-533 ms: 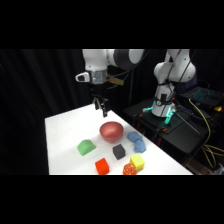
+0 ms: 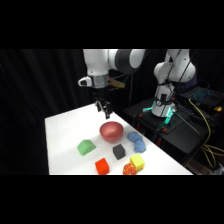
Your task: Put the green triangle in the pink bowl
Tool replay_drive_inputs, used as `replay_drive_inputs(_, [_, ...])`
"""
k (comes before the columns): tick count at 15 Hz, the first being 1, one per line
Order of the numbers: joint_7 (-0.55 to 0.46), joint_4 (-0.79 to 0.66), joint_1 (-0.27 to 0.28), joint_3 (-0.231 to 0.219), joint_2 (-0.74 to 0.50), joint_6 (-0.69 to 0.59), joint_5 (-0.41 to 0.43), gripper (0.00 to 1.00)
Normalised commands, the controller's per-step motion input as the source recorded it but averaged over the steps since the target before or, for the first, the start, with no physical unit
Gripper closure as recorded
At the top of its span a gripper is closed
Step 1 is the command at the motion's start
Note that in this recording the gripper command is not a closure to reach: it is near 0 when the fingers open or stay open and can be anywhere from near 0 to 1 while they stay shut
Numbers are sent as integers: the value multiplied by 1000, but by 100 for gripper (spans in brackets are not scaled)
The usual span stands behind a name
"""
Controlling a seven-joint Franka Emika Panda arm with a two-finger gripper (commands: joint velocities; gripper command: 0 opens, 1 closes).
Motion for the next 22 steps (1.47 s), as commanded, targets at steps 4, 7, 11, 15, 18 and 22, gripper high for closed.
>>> replay_drive_inputs(4, [-52,43,-23,63,92,110,-59,0])
replay_drive_inputs(7, [-111,159,-14,57,167,87,-55,0])
replay_drive_inputs(11, [-179,181,-31,36,159,62,-52,0])
replay_drive_inputs(15, [-228,211,-55,35,206,82,-30,0])
replay_drive_inputs(18, [-203,249,-62,45,224,68,-22,0])
replay_drive_inputs(22, [-197,301,-70,52,215,19,-29,0])
